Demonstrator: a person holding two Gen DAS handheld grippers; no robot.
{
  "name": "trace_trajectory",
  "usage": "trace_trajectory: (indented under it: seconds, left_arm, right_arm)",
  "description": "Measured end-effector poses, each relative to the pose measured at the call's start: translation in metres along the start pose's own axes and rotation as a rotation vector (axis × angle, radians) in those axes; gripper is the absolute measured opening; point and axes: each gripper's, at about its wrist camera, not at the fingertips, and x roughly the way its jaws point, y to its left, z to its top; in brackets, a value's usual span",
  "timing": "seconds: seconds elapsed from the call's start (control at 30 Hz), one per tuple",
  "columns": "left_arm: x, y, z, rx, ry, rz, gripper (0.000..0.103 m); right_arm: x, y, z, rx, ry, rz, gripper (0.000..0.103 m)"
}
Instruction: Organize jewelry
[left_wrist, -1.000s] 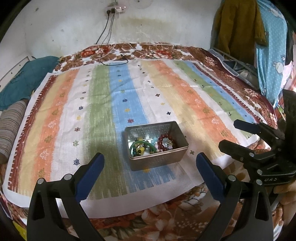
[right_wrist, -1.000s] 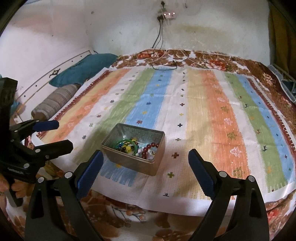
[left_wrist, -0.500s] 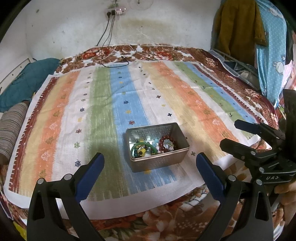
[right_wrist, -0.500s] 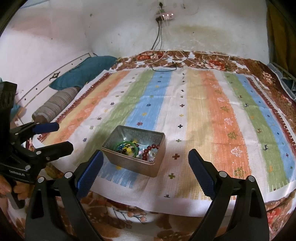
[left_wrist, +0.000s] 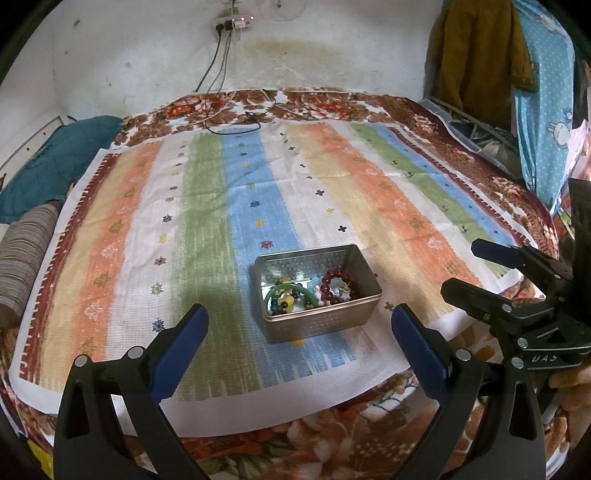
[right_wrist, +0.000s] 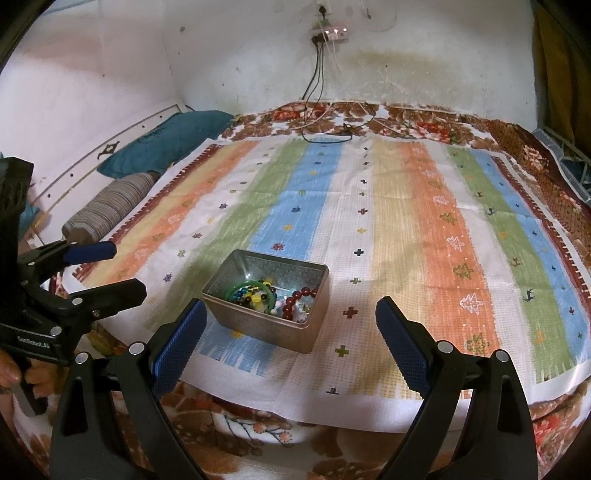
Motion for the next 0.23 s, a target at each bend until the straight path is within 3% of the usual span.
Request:
trace_trajectory:
  seconds: [0.23]
  left_arm:
    - [0.0024,0.0045,0.001,-0.004,0.009,0.012,0.097]
  right_arm:
    - [0.0005,0.0004,-0.0001,0.001,0.001,0.001,0.093]
